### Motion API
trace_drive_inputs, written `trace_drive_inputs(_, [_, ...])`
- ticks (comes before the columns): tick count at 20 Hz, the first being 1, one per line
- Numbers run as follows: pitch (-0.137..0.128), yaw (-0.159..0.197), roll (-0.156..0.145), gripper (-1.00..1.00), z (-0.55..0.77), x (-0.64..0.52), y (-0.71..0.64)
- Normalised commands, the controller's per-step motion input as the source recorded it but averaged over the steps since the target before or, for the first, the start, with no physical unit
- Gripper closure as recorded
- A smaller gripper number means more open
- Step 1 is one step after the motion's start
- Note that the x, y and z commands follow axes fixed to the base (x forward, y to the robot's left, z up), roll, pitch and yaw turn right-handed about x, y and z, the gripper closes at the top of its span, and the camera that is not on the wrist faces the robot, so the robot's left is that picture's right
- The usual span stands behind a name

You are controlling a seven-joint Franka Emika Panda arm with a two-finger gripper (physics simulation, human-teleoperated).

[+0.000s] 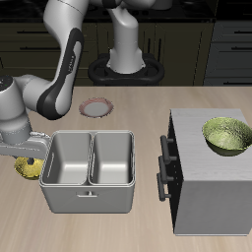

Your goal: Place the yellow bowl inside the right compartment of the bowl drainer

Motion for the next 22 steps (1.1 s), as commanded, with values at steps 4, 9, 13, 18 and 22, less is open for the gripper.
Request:
trace_drive_inputs(4, [-0.018, -0.002, 0.014, 1.0, 0.14, -0.08, 0.04])
trace_drive_inputs(9, [-0.018, -0.008, 0.002, 1.0, 0.2, -0.13, 0.04])
trace_drive_inputs(13, [-0.042, 0.002, 0.008, 1.0, 0.34, -0.15, 0.0])
trace_drive_inputs(18, [-0.053, 0.016, -0.003, 1.0, 0.42, -0.18, -0.02])
trace_drive_inputs(22, [-0.058, -0.003, -0.002, 1.0, 0.46, -0.19, 0.02])
